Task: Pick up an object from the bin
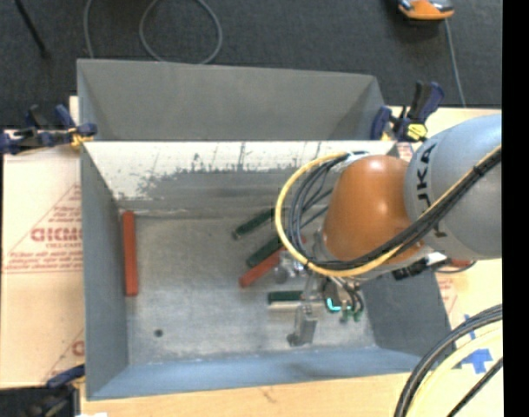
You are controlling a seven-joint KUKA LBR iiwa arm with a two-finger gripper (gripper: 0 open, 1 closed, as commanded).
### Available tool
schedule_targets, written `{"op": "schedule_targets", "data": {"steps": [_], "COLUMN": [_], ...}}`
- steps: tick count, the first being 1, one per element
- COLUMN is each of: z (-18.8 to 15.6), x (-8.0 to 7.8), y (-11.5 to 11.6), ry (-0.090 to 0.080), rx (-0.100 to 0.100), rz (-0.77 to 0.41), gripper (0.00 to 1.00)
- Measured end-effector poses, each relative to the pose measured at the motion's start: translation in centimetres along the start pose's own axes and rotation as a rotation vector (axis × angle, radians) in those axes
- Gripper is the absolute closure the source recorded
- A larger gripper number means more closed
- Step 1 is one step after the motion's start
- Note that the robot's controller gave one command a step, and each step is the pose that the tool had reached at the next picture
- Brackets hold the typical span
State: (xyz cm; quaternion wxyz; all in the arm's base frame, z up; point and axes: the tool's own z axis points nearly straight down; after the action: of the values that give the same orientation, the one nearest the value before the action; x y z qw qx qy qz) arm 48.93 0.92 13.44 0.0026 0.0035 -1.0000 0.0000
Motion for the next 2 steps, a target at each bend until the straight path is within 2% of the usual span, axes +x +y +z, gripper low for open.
{"op": "schedule_targets", "data": {"steps": [1, 2], "z": [6.49, 5.96], "x": [-6.42, -6.53], "y": [-4.68, -4.54], "ry": [-0.017, -0.022], "rx": [0.002, 0.002], "rz": [-0.063, -0.064], "gripper": [0.0, 1.0]}}
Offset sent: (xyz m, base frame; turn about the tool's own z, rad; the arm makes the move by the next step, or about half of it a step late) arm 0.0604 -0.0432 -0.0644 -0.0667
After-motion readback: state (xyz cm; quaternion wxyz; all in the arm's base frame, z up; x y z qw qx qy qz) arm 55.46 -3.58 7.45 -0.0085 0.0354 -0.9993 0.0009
